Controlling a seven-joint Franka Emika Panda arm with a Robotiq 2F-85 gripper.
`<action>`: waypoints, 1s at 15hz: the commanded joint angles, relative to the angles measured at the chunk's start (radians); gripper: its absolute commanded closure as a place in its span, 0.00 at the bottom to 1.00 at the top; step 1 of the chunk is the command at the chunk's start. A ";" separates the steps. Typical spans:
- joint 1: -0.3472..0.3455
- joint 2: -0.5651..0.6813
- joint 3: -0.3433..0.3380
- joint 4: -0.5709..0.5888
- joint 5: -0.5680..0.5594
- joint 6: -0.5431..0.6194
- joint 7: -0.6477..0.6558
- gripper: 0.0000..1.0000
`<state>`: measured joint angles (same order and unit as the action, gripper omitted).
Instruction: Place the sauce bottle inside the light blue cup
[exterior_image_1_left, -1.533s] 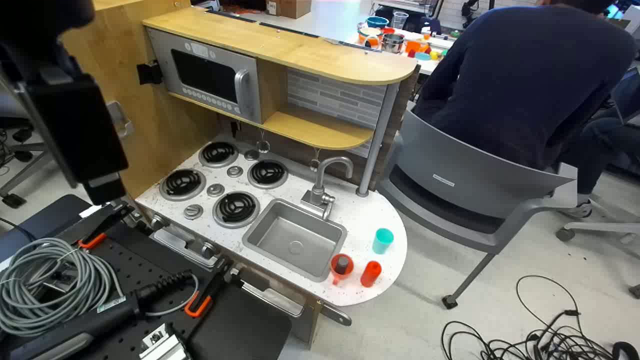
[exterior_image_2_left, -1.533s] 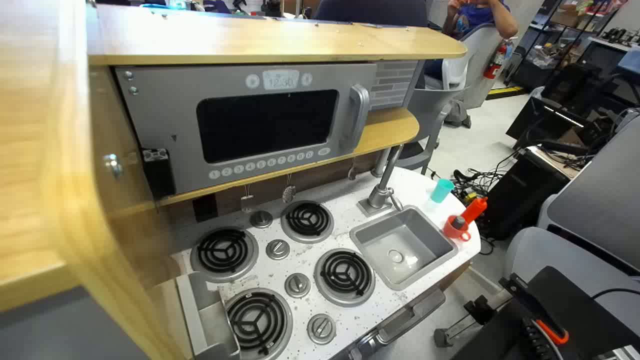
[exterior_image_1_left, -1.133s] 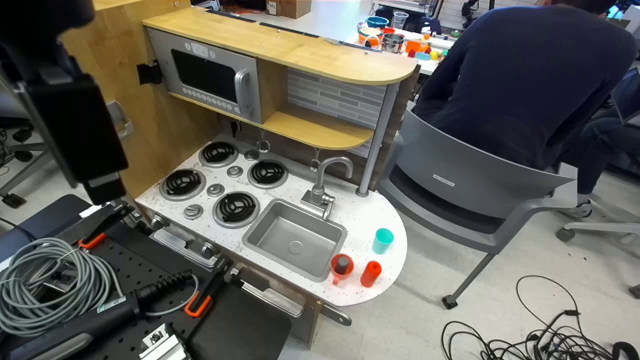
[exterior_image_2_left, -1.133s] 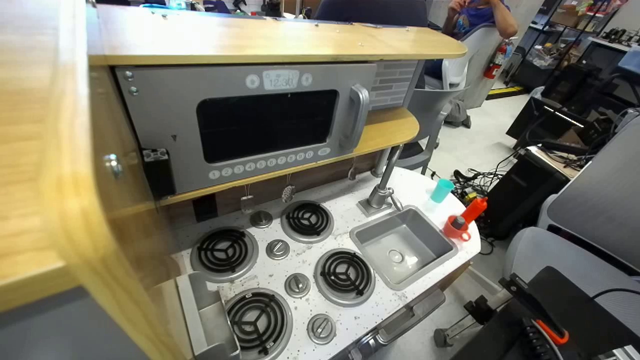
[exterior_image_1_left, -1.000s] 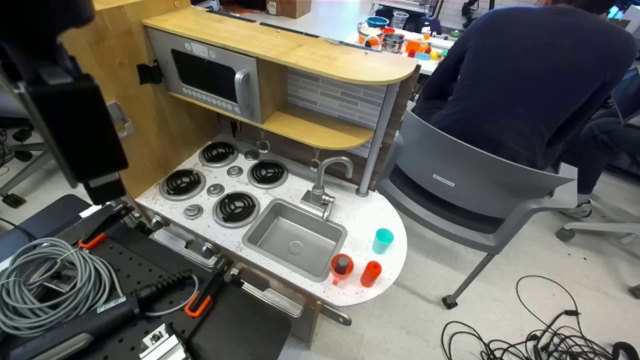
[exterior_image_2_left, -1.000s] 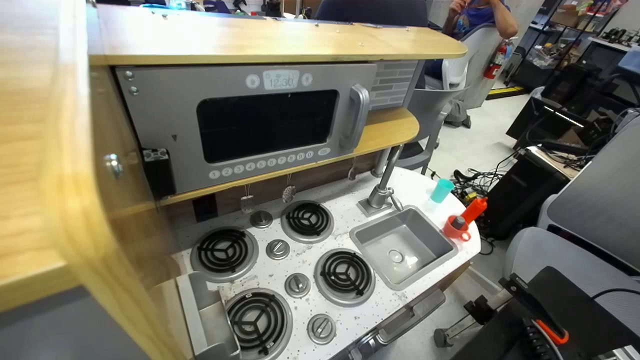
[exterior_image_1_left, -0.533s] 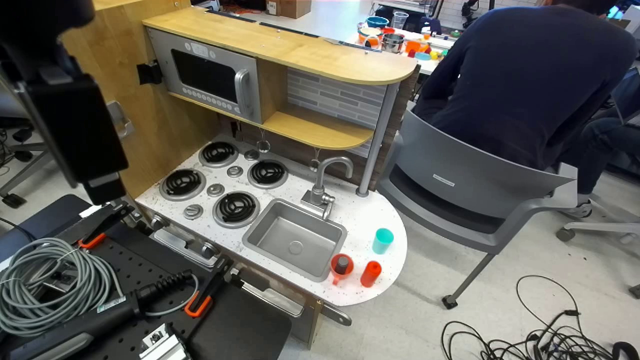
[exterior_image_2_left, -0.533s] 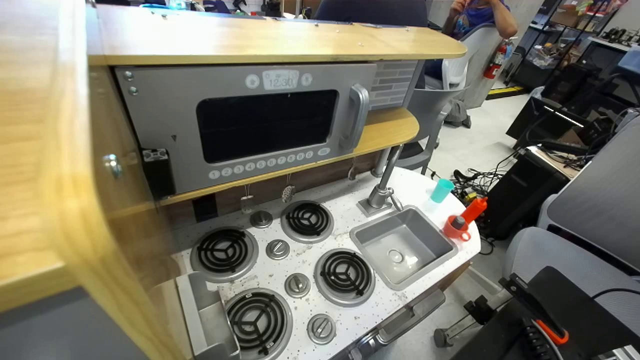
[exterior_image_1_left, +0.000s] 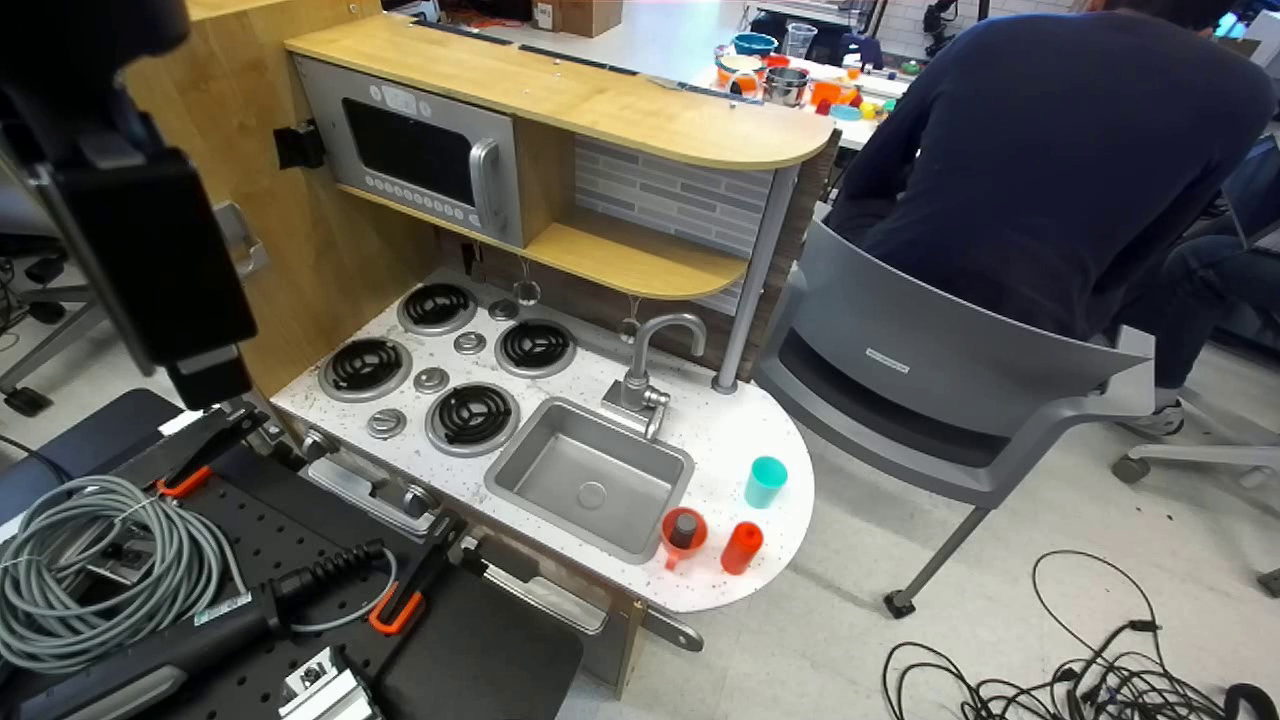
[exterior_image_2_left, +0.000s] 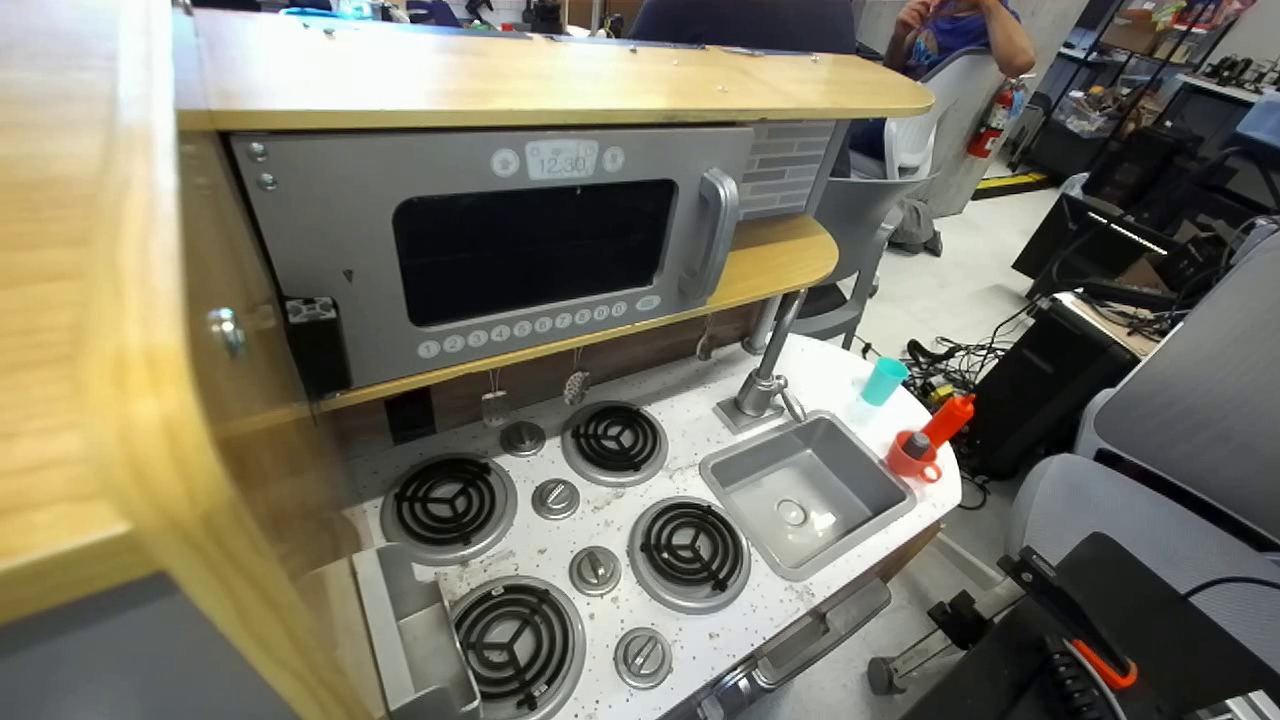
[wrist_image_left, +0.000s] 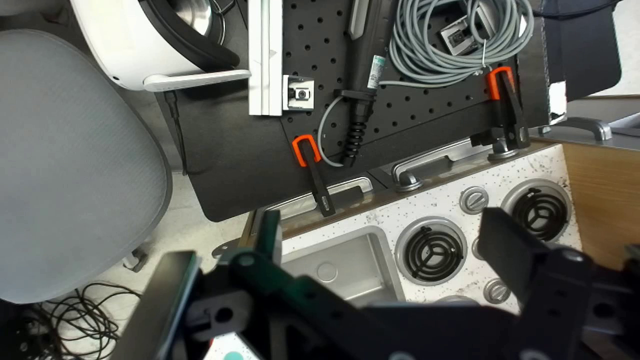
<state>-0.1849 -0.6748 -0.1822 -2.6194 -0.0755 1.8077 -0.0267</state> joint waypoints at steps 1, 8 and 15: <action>-0.005 0.001 0.004 0.001 0.002 -0.001 -0.003 0.00; 0.009 -0.001 -0.009 -0.004 0.012 0.026 -0.041 0.00; 0.013 0.123 -0.078 0.080 -0.002 0.155 -0.199 0.00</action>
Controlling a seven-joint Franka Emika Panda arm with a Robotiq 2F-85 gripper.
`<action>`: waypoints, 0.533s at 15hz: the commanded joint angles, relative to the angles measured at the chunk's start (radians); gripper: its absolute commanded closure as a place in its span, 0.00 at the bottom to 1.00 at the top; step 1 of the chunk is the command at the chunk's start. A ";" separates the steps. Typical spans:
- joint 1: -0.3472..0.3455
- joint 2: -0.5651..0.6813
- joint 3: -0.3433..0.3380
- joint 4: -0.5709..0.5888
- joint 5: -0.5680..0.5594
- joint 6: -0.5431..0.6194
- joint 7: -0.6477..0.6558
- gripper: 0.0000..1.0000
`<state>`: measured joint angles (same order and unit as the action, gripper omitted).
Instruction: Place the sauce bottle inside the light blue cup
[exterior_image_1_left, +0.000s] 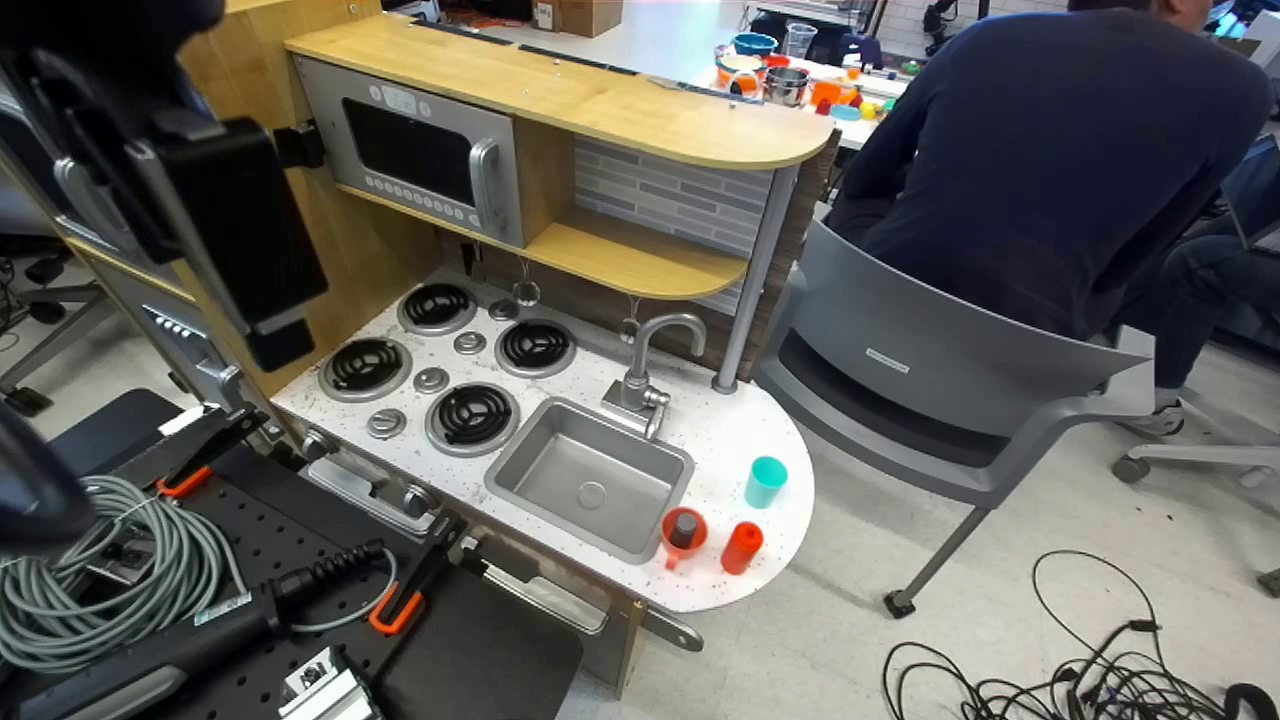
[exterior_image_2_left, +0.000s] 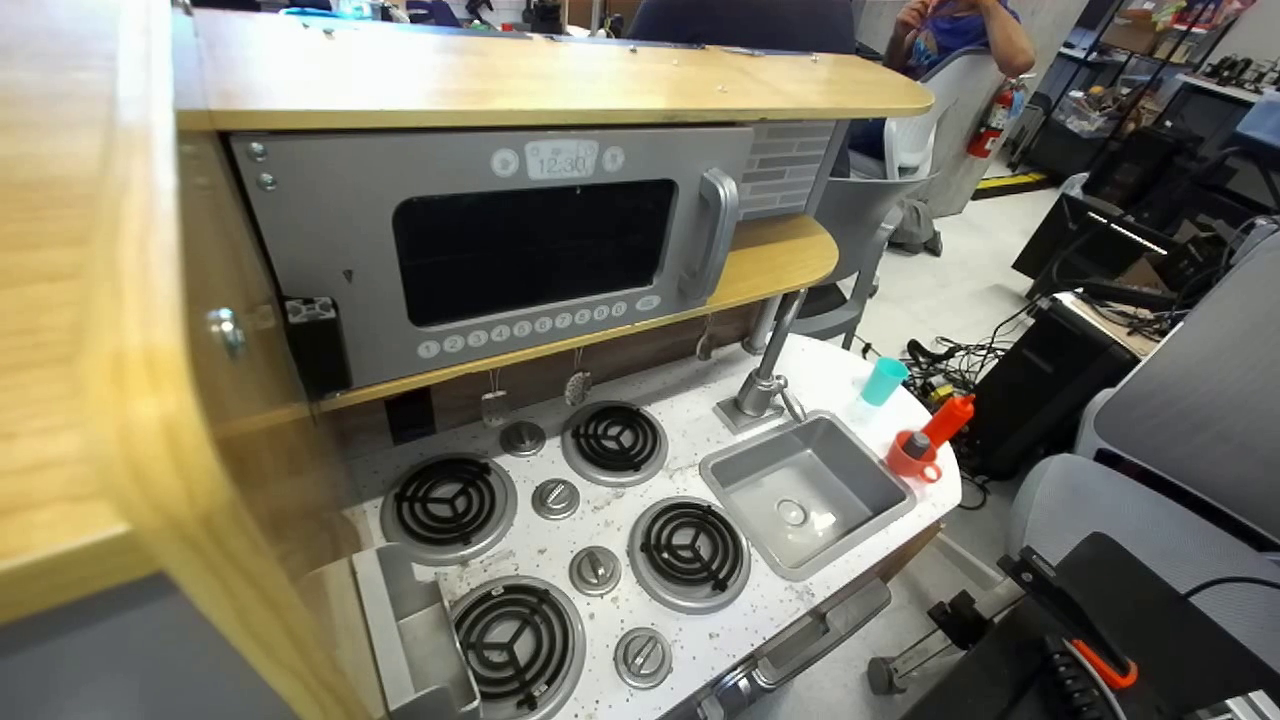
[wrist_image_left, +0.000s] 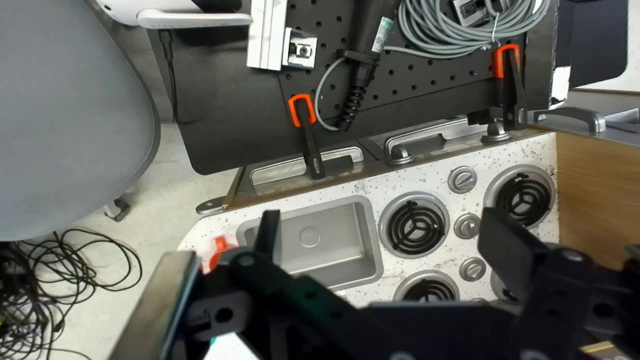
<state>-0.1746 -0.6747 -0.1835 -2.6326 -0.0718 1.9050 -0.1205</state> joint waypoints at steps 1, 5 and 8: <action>0.007 0.156 -0.090 0.093 -0.010 0.094 -0.137 0.00; 0.016 0.323 -0.163 0.170 0.007 0.205 -0.300 0.00; 0.009 0.457 -0.180 0.245 0.011 0.246 -0.392 0.00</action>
<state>-0.1749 -0.3643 -0.3420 -2.4883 -0.0741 2.1224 -0.4243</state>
